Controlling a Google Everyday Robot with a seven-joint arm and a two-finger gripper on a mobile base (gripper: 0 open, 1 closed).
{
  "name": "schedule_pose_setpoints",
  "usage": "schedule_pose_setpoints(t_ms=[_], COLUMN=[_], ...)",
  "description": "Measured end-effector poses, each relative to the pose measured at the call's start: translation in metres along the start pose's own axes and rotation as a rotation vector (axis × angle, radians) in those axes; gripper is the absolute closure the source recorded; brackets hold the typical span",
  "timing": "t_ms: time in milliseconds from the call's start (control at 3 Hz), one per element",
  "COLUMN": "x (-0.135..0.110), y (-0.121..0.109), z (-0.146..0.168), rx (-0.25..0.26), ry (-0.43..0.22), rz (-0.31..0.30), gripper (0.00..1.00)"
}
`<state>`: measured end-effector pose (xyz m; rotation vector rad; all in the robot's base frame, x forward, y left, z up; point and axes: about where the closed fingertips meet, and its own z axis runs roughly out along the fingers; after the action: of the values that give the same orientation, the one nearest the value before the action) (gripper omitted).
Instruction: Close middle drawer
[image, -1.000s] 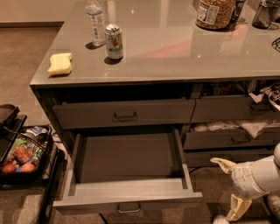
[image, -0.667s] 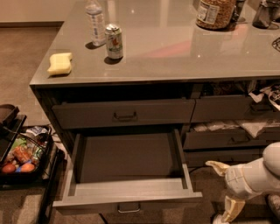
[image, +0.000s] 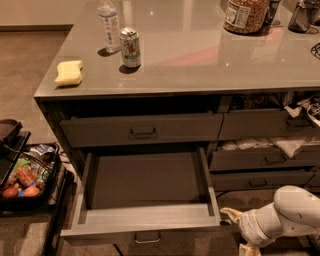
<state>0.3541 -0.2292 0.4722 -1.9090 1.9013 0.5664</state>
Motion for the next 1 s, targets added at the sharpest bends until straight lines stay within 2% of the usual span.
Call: schedule_pose_setpoints(t_ms=[333, 667, 1000], x=[0.0, 0.0, 0.0], y=[0.0, 0.0, 0.0], z=[0.0, 0.0, 0.0], rx=[0.0, 0.0, 0.0], ry=[0.0, 0.0, 0.0], rz=[0.0, 0.0, 0.0], gripper=[0.0, 0.19, 0.42])
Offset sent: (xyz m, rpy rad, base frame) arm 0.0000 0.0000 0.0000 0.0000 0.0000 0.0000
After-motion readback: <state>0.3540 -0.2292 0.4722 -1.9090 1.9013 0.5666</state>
